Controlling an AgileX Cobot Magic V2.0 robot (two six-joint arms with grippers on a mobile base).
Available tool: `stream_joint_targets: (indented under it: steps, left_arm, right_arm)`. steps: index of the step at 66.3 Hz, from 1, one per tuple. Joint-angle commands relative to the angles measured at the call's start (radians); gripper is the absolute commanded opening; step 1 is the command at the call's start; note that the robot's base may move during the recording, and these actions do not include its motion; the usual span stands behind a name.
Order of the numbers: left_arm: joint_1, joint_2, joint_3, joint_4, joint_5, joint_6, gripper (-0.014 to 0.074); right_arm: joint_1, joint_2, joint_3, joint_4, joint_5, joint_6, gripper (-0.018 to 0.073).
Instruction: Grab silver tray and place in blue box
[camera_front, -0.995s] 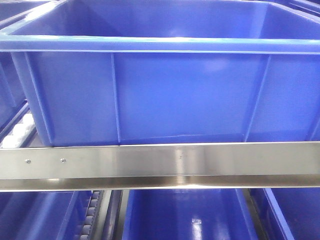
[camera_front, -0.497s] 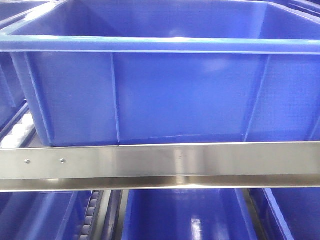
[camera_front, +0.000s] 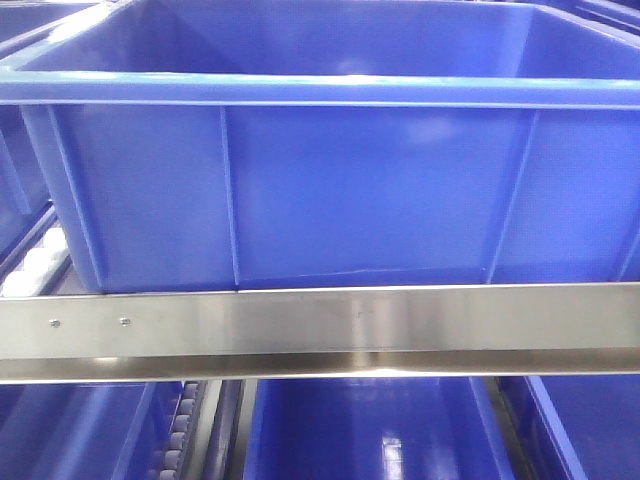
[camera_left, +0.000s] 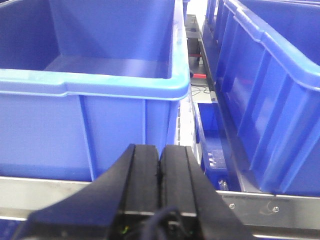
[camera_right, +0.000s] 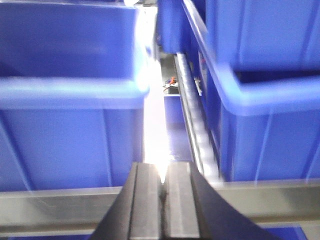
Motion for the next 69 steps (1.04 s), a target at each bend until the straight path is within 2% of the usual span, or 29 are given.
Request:
stream_joint_targets:
  steps: [1, 69]
  left_arm:
    - [0.002, -0.017, -0.002, -0.008, -0.094, 0.0, -0.0094]
    - [0.002, -0.017, -0.002, -0.008, -0.094, 0.0, -0.0094]
  right_arm:
    - [-0.007, -0.022, 0.009, 0.004, -0.124, -0.016, 0.0057]
    - [-0.006, -0.022, 0.009, 0.004, -0.121, -0.016, 0.0057]
